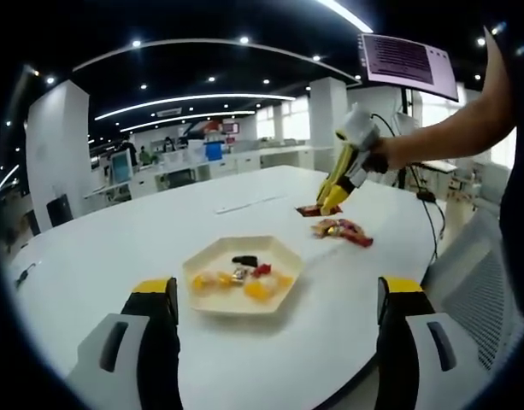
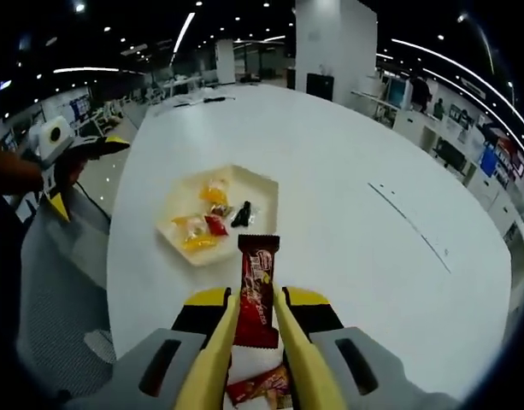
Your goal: Place the target food into the container with the food tongs after gripping and lifting it, then release it inside without dropping or visibly crushing the food.
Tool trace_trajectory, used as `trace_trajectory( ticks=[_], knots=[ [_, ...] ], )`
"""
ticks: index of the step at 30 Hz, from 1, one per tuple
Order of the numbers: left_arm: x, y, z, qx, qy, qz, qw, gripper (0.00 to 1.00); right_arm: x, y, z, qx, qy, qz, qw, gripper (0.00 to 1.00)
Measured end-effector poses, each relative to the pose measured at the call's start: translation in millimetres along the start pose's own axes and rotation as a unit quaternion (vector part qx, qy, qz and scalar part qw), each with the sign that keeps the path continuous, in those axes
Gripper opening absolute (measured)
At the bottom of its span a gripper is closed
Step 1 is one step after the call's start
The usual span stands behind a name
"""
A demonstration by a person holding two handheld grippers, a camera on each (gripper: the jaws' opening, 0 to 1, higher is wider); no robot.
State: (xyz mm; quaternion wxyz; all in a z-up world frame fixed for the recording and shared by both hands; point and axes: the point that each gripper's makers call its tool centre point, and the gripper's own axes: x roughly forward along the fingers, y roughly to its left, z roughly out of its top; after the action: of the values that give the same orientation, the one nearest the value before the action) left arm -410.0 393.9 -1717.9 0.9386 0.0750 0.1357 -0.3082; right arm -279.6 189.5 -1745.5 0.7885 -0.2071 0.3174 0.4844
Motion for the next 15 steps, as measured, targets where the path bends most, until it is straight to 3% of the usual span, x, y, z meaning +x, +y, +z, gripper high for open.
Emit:
trace_trajectory(
  ticks=[6, 15],
  knots=[
    [0, 0.2, 0.2, 0.001, -0.001, 0.000, 1.0000, 0.92, -12, -1, 20.3, -0.020, -0.001, 0.013, 0.9997, 0.22],
    [-1, 0.8, 1.7, 0.000, -0.005, 0.001, 1.0000, 0.92, -25, -4, 36.1, -0.037, 0.002, 0.020, 0.9991, 0.22]
  ],
)
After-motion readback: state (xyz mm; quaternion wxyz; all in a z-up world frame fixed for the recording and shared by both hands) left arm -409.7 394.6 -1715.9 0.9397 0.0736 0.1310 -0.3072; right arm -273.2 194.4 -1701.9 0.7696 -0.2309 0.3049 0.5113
